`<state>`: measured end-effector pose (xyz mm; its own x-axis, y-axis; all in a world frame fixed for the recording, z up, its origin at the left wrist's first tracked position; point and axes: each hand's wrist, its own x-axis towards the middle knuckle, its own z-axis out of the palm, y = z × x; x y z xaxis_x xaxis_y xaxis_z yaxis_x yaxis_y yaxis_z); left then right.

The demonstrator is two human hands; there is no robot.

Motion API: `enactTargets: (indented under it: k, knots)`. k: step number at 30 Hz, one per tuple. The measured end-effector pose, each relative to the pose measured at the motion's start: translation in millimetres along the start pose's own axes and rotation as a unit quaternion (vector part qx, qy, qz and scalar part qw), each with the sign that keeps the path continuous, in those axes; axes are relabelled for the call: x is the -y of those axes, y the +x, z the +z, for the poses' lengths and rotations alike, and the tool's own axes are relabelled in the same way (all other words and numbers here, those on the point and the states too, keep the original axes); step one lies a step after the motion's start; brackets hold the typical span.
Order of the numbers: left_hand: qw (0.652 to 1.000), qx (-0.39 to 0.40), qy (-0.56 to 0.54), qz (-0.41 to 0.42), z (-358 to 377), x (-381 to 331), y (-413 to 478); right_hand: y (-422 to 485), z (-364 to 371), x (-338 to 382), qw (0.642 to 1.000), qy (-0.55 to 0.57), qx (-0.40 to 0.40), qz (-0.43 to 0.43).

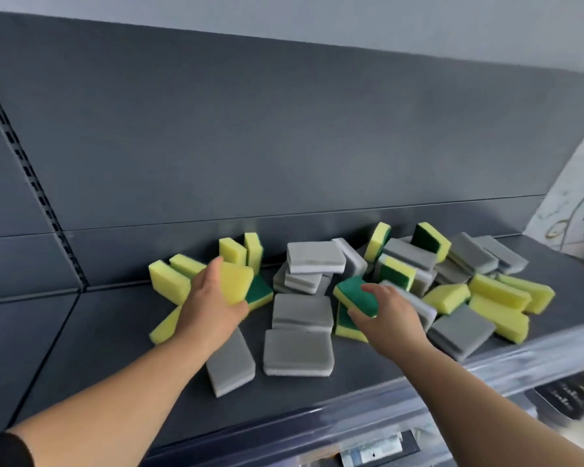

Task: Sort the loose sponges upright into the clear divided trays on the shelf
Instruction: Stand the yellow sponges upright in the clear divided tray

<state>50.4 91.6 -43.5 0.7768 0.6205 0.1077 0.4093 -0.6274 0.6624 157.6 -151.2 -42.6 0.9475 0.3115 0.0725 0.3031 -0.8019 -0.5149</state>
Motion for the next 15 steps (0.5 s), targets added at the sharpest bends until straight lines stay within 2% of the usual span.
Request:
enactTargets:
  k: [3,7,15]
  knots:
    - [0.999,0.023,-0.02,-0.036,27.9,-13.0,-6.1,23.4,4.8,-15.6,0.999,-0.018,0.026,-0.035]
    - [0.997,0.019,0.013,-0.075,47.6,-18.0,-12.1,40.5,20.0,-27.8,0.996,-0.028,0.066,-0.055]
    - [0.992,-0.039,-0.045,-0.113,48.9,-21.1,-19.5,24.3,17.9,-24.0,0.992,0.063,-0.034,-0.102]
